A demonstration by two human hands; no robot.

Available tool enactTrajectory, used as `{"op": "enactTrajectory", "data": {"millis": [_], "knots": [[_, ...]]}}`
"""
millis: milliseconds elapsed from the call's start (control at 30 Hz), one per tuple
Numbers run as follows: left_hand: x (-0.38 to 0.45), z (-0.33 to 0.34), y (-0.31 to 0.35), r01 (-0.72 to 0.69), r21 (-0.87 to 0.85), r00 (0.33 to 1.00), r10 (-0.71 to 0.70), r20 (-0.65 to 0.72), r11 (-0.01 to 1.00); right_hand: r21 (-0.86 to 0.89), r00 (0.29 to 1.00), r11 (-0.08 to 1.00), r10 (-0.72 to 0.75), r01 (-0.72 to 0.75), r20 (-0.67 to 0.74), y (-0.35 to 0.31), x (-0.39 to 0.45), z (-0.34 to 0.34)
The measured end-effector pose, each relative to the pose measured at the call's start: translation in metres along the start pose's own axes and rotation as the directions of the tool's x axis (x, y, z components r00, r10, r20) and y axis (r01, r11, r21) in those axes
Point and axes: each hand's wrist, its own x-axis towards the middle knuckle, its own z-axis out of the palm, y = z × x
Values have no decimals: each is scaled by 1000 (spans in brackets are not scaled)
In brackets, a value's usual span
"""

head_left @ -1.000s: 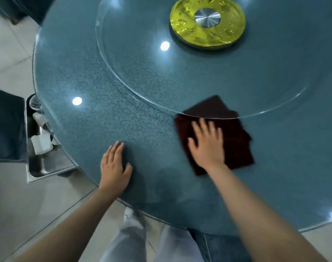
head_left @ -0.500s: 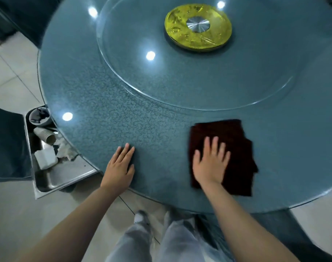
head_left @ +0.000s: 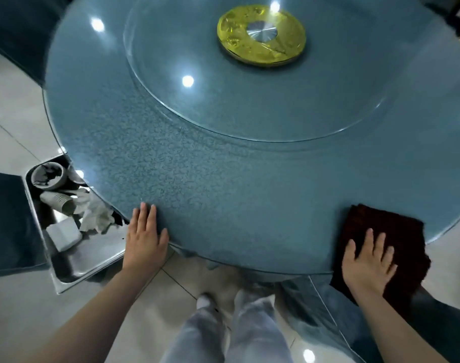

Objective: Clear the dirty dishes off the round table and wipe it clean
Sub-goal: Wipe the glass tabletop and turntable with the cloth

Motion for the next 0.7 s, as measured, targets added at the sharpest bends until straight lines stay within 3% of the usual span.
{"op": "enactTrajectory", "data": {"millis": [67,133,233,367,433,533,600,700], "knots": [[1,3,-4,-14,9,1000,14,2,1000,55,997,995,80,-79,-18,-17,-17,11],[1,2,-7,-30,20,1000,30,-2,999,1,998,999,53,-53,-19,-48,-38,26],[2,3,-10,-60,38,998,60,6,997,-110,955,951,-294,289,-38,-110,-91,52],[1,-2,-12,-73,49,997,73,10,996,-99,680,673,-721,733,133,-211,-177,93],[3,-6,-13,-82,56,996,80,32,995,-77,575,571,-803,818,157,-235,-182,98],[3,-16,-21,-124,70,989,118,91,990,-141,461,440,-867,887,190,-205,-149,89],[2,-22,-23,-157,44,984,152,96,987,-202,509,478,-846,855,157,-161,-119,72],[5,-26,-24,-158,-9,981,158,116,987,-290,710,663,-697,690,98,-84,-79,45]]}}
